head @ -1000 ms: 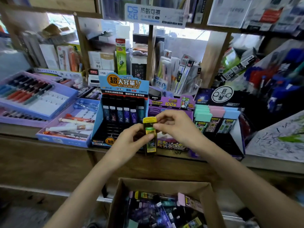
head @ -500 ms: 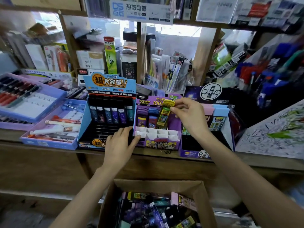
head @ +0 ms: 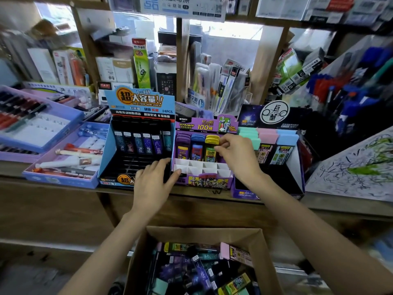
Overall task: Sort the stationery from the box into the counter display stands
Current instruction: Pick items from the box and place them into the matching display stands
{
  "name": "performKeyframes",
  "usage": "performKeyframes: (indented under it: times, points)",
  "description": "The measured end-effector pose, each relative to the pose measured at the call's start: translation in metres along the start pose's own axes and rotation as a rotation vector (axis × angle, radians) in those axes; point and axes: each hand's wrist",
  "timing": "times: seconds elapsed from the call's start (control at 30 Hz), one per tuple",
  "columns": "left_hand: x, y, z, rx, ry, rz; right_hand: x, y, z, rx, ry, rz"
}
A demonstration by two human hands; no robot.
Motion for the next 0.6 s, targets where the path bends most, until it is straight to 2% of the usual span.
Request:
performKeyframes:
  times: [0.1, 0.2, 0.27, 0.37, 0.47, 0.6]
  points:
    - [0.004, 0.001, -0.004, -0.027, -0.015, -0.016, -0.004, 0.002, 0.002, -0.03, 0.164, -0.04]
    - [0.01, 0.009, -0.014, -0.005, 0.032, 0.0, -0.01, 0.004, -0.006, -0.08, 0.138, -0.014]
    - [0.013, 0.021, -0.022, 0.056, 0.078, 0.062, -0.013, 0.012, -0.015, -0.115, 0.066, -0.01]
    - [0.01, 0.049, -0.029, 0.085, 0.063, 0.208, -0.013, 0.043, -0.029, -0.261, 0.081, -0.099]
    - [-0.003, 0.08, -0.017, -0.04, 0.01, 0.294, -0.007, 0.09, -0.038, -0.355, 0.043, -0.183]
    - [-0.032, 0.122, 0.027, -0.313, 0.04, 0.167, 0.019, 0.156, -0.035, -0.568, 0.023, -0.179]
Point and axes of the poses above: each hand's wrist, its own y-axis away from the middle knuckle, its own z-axis out of the palm, x = y × z, and after that the axes turned 11 degrees about -z, right-handed
